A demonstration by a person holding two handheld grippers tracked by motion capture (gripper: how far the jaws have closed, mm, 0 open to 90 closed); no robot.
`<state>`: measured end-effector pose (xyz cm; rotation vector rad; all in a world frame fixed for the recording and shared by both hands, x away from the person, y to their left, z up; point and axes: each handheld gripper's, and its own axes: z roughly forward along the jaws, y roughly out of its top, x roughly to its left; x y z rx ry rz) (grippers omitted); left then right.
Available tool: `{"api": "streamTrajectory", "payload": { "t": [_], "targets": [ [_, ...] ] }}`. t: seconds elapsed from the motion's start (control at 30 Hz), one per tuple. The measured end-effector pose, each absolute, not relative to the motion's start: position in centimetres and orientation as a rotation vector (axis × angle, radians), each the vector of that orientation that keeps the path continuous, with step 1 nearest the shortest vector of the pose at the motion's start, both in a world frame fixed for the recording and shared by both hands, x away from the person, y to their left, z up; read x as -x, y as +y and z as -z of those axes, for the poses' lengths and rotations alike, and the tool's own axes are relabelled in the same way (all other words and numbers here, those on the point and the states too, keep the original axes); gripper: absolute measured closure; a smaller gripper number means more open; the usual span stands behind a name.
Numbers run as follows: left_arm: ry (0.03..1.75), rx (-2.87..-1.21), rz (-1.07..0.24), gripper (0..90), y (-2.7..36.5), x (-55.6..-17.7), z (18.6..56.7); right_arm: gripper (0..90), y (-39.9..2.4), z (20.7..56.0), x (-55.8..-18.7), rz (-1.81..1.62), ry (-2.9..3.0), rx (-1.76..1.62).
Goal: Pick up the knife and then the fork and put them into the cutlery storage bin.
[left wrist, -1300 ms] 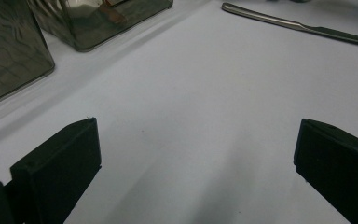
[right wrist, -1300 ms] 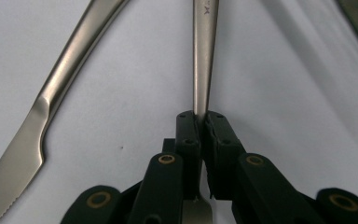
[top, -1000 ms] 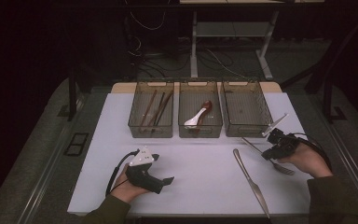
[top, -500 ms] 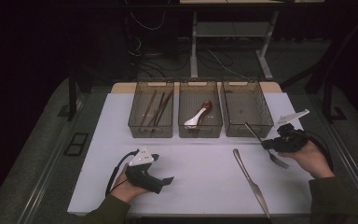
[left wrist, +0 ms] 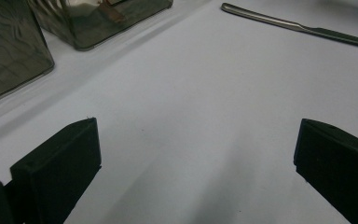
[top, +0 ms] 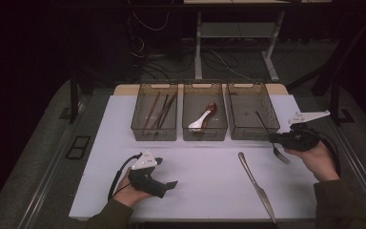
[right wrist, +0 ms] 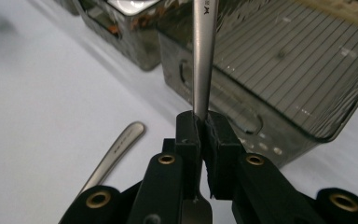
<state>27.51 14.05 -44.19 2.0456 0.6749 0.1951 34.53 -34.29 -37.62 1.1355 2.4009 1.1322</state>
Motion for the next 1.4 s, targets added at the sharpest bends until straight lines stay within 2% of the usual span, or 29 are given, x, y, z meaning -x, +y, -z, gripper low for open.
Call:
{"api": "streamTrajectory", "payload": {
  "t": [0.47, 0.97, 1.4],
  "targets": [
    [0.680, -2.044, -0.196, 0.0, 14.0, -27.5, 44.2, 84.1, -34.4, 35.9, -36.7, -1.234, 2.278, -1.146],
    [0.679, -2.043, -0.195, 0.0, 14.1, -27.5, 44.2, 84.1, -33.6, 33.4, -41.1, -1.261, 2.187, -1.172],
    [0.677, -2.043, -0.195, 0.0, 14.1, -27.5, 44.2, 84.1, -33.0, 34.7, -45.1, -1.186, 2.187, -1.233]
  ]
}}
